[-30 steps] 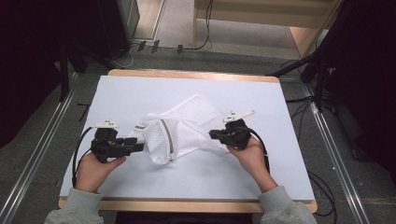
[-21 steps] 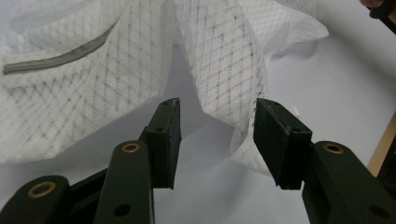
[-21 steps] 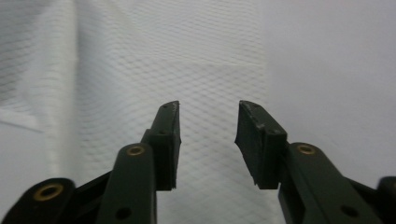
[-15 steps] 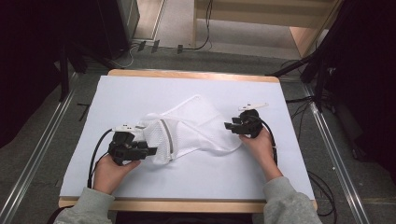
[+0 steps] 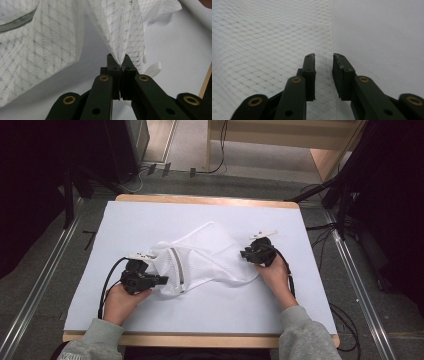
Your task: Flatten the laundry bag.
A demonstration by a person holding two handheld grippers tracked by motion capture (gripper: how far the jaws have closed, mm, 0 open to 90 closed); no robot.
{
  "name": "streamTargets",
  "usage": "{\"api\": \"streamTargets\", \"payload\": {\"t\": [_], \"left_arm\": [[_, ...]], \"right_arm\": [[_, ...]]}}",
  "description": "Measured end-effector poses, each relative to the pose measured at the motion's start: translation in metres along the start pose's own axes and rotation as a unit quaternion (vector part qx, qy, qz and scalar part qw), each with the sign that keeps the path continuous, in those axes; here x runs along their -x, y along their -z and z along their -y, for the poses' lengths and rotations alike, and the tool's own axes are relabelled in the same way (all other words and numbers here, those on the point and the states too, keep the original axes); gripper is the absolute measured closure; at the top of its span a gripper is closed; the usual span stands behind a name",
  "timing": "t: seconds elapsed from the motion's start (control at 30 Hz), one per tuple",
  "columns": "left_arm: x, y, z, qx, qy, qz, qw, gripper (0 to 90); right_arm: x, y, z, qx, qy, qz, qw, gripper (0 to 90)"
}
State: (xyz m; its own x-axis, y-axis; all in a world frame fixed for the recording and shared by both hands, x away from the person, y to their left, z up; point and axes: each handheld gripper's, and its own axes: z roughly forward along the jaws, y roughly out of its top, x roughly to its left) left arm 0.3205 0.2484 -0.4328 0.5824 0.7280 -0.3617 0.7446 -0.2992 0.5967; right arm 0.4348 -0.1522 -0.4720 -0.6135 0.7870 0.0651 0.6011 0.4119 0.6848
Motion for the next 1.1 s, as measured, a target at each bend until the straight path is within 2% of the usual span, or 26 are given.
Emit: {"api": "streamTargets", "payload": {"t": [0.03, 0.1, 0.13, 0.27, 0.37, 0.43, 0.63, 0.73, 0.9, 0.97, 1.1], "left_arm": [[-0.003, 0.002, 0.0, 0.002, 0.007, 0.005, 1.0, 90.0], [-0.006, 0.005, 0.0, 0.002, 0.01, 0.003, 0.9999, 90.0], [-0.008, 0.006, 0.0, 0.002, 0.013, 0.0, 0.9999, 90.0], [-0.018, 0.013, -0.001, 0.008, 0.018, -0.006, 0.9998, 90.0], [-0.027, 0.015, -0.004, 0.01, 0.027, -0.011, 0.9995, 90.0], [-0.034, 0.014, -0.007, 0.007, 0.033, -0.012, 0.9994, 90.0], [-0.053, 0.006, -0.017, -0.003, 0.048, -0.016, 0.9987, 90.0], [-0.058, 0.001, -0.025, -0.006, 0.047, -0.02, 0.9987, 90.0], [-0.065, -0.006, -0.036, -0.009, 0.041, -0.023, 0.9988, 90.0], [-0.068, -0.006, -0.04, -0.011, 0.036, -0.026, 0.9989, 90.0], [-0.076, -0.006, -0.047, -0.005, 0.02, -0.041, 0.9989, 90.0]], "right_arm": [[-0.001, 0.0, 0.0, -0.001, -0.001, 0.0, 1.0, 77.5], [0.0, 0.001, 0.0, -0.004, -0.007, -0.004, 1.0, 89.1], [0.001, 0.001, 0.0, -0.006, -0.011, -0.009, 0.9999, 90.0], [0.002, 0.004, -0.002, -0.019, -0.008, -0.001, 0.9998, 90.0], [0.007, 0.011, 0.0, -0.021, -0.022, 0.009, 0.9995, 90.0], [0.012, 0.017, 0.003, -0.016, -0.038, 0.007, 0.9991, 90.0], [0.011, 0.036, 0.013, -0.01, -0.043, 0.012, 0.9989, 90.0], [0.01, 0.044, 0.021, -0.009, -0.051, 0.008, 0.9986, 90.0], [0.005, 0.052, 0.03, -0.011, -0.049, 0.009, 0.9987, 90.0], [0.004, 0.056, 0.035, -0.008, -0.062, 0.001, 0.998, 90.0], [-0.001, 0.061, 0.043, 0.002, -0.07, -0.009, 0.9975, 90.0]]}}
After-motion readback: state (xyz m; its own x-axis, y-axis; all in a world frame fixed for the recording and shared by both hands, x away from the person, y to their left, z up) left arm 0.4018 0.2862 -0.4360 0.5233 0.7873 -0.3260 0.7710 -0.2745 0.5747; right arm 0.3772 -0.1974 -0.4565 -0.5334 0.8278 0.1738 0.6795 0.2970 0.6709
